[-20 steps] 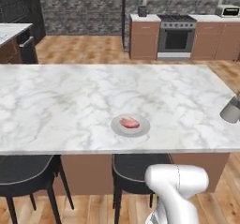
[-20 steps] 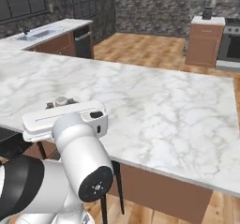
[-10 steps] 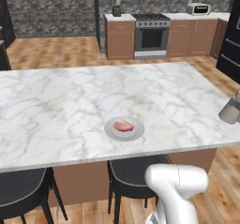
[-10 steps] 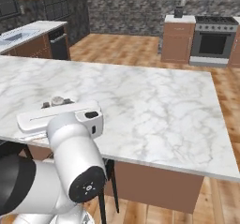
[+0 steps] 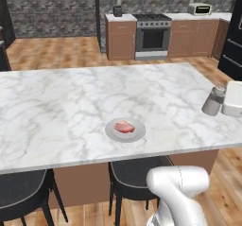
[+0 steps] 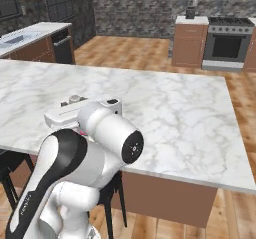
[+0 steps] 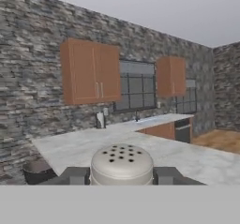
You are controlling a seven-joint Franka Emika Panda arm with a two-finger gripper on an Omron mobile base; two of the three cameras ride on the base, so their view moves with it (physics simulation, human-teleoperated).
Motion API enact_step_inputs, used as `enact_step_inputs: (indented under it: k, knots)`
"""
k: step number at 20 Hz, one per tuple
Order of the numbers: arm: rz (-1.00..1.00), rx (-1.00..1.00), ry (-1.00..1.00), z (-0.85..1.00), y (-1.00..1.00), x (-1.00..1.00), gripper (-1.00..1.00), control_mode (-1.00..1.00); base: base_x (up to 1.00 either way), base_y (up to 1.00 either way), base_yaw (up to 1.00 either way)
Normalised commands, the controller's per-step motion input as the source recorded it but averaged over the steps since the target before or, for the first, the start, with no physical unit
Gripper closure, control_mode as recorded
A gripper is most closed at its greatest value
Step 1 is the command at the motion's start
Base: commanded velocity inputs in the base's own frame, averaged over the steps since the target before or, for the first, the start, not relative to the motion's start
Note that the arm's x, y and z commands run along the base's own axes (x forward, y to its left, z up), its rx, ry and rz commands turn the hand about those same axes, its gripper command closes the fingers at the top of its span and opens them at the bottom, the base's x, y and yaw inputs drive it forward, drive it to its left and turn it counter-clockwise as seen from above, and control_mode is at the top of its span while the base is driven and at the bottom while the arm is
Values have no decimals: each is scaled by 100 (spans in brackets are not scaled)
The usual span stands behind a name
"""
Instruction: Retrieve the shaker from the cabinet and place it next the steak on a plate on the dining table.
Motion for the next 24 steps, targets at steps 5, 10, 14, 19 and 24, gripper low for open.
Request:
enact_step_inputs:
  k: [5,10,14,19,24]
  knots:
    - [28,-1,0,-36,0,55,100,-100,0,0,0]
    - [14,-19,1,-25,13,57,100,-100,0,0,0]
    - [1,-32,-5,-45,17,63,100,-100,0,0,0]
    - [9,-15,2,-64,0,74,100,-100,0,0,0]
    - [26,11,0,-63,0,77,100,-100,0,0,0]
